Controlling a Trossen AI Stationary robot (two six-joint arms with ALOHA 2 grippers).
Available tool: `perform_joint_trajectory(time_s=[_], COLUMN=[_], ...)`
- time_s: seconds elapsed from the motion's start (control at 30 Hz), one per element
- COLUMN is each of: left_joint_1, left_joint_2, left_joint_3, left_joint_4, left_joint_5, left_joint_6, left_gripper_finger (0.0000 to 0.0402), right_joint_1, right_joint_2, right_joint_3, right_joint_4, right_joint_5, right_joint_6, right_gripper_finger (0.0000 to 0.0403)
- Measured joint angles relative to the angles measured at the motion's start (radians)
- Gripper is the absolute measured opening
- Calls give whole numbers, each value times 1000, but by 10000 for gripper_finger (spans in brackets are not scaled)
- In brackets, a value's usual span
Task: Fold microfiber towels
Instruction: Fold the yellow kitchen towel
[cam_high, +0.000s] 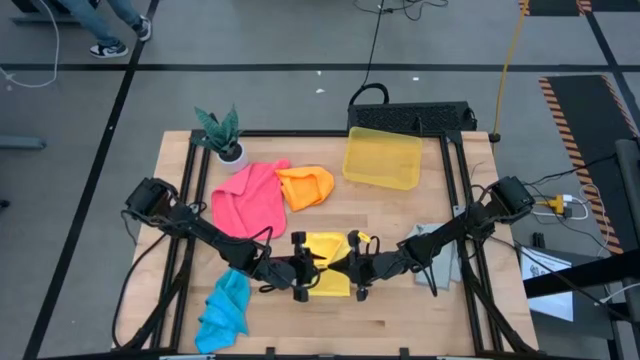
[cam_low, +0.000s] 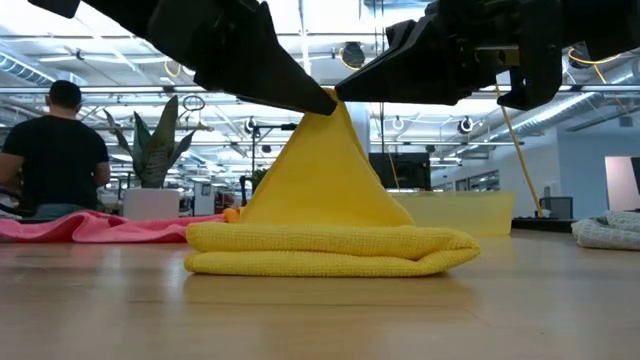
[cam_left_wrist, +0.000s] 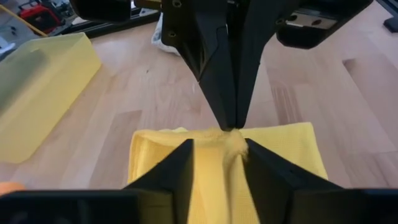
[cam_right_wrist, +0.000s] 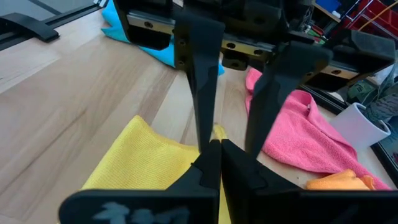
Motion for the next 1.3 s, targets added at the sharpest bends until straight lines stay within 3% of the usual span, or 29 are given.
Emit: perform_joint_trajectory(time_s=[0.3,0.53,0.83,0.93,1.1,1.3], left_joint_1=[-2,-50,-108,-112,-82,-17], left_joint_2=[0,-13,-141,-154,-145,-139], left_joint_3=[0,0,1,1,-6,-67], left_joint_4=[-6,-45,-264,-332,-427,-454], left_joint_5=[1,-29,-184,-201,-199,-199], left_joint_6=[0,-67,-228,-254,-317,-365], left_gripper_finger=[9,12,15,7,13,14], right_joint_1=[0,9,62,77,88,102], right_joint_2=[0,-4,-5,-2,5,19], right_joint_3=[0,0,0,0,0,0], right_joint_4=[0,-29,-65,-62,-79,-82], right_joint_5=[1,165,158,107,1,-5], right_joint_6=[-5,32,138,194,246,252], right_gripper_finger=[0,27,116,134,149,150])
